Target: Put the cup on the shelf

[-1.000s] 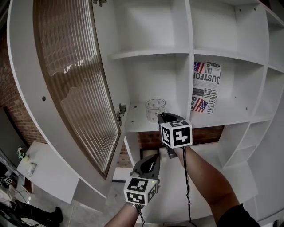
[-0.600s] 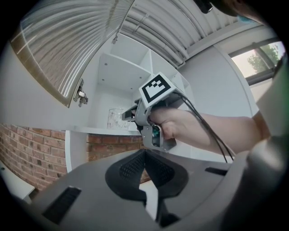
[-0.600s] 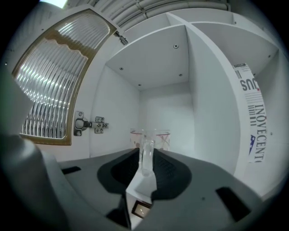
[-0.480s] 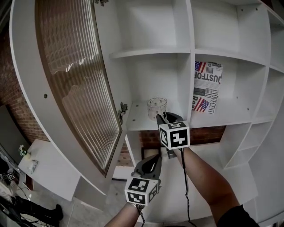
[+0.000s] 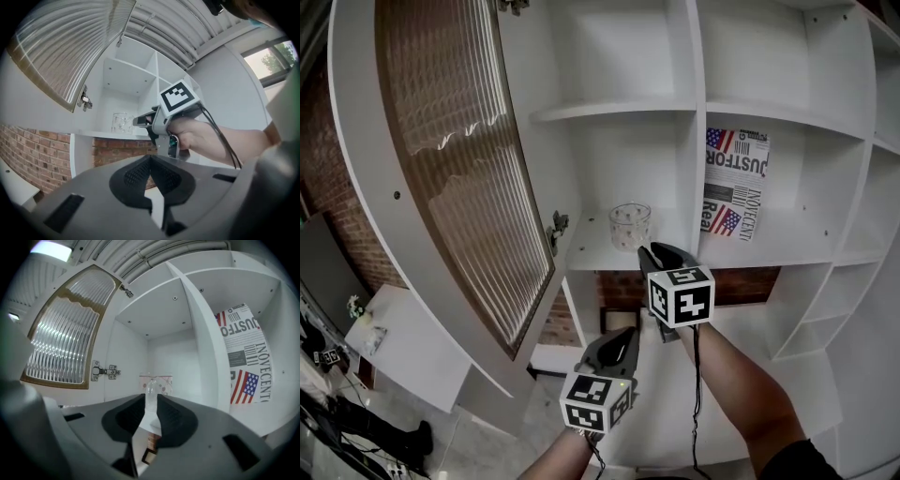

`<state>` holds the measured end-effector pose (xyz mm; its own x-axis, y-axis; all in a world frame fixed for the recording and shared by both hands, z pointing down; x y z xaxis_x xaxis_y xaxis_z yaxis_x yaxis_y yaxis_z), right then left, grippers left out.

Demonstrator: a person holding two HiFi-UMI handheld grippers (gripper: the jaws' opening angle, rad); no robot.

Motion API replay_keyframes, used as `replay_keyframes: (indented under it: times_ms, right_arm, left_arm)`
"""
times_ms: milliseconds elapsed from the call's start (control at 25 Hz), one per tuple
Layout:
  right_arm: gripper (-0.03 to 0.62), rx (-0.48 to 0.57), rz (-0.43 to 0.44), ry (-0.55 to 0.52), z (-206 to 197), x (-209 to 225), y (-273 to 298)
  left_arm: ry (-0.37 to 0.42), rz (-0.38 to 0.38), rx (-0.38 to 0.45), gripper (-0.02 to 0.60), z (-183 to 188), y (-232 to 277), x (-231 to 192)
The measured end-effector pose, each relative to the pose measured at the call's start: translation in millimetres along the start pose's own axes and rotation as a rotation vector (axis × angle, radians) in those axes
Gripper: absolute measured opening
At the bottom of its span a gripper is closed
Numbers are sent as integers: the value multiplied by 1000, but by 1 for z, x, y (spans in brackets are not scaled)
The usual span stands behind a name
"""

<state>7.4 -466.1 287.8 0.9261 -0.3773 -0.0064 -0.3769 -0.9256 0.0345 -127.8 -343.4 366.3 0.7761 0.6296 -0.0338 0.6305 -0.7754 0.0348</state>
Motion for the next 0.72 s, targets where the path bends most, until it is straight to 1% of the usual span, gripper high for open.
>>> replay_keyframes:
  times_ms: [80,280,400,520,720]
  right_arm:
    - [0,23,19,1,0,4,-13]
    - [0,66,97,-31,-2,8,-45]
    - [0,76,180,-53,-9,9,-64]
    - [0,81,274,-38,-20,11,-86]
    - [0,66,338,-60,-41,14,-116]
  left_arm:
    - [-9,13,-1,5,-1,-2,5]
    - [-33,58,3,5,-4,-7,20]
    - [-31,81,5,5,-5,-10,33]
    - [-32,107,16,5,-5,-16,48]
    - [-33,160,17,5,-11,-25,73]
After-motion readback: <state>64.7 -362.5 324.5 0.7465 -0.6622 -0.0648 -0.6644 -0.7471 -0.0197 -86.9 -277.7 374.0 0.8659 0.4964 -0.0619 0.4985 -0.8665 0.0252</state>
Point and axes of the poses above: the fingertips, and each gripper's own axes: y forward along the fingers, x to its right, z out of its top, the point moved 9 cm from there along -y, backward along the fingers, and after that the axes turned 1 degree about x, right-handed, at the moved point
